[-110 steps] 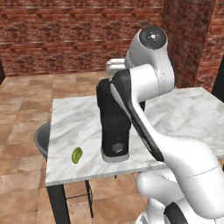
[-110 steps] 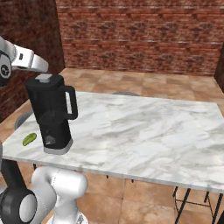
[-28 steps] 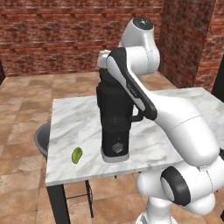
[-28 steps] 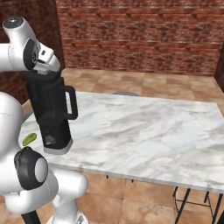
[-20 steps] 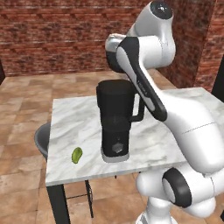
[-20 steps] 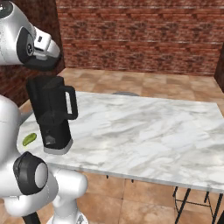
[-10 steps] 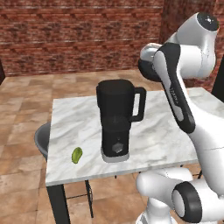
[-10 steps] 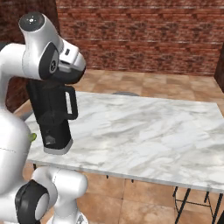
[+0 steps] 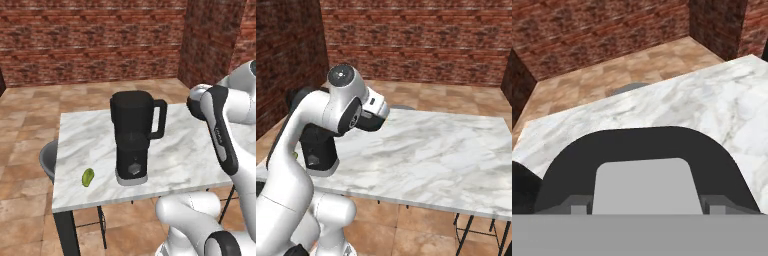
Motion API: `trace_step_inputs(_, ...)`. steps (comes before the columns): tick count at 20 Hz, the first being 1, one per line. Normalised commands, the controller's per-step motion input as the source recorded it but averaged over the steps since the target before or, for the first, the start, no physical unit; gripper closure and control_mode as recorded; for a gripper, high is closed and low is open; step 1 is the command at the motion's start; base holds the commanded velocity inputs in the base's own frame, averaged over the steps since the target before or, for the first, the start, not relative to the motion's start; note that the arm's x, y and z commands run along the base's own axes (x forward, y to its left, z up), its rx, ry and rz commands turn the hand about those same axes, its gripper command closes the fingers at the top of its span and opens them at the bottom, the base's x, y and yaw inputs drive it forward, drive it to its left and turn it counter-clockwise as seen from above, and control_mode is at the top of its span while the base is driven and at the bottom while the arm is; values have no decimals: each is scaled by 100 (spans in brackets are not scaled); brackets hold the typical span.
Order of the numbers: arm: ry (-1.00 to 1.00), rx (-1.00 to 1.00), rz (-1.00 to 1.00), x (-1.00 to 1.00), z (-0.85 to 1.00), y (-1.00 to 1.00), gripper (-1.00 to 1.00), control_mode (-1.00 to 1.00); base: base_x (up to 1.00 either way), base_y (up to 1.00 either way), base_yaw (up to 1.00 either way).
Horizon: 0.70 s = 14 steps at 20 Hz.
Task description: Open the blender lid, put the mango in the blender, close the lid, and start the blender.
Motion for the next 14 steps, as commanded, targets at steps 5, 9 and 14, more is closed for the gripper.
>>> trace_step_inputs(5, 10, -3, -8, 22, -100, -100, 100, -100, 0, 0, 0)
trace_step_inputs(9, 19, -2, -2, 50, -100, -100, 100, -100, 0, 0, 0)
trace_step_inputs(14, 24, 0, 0, 44, -95, -67, 100, -100, 0, 0, 0)
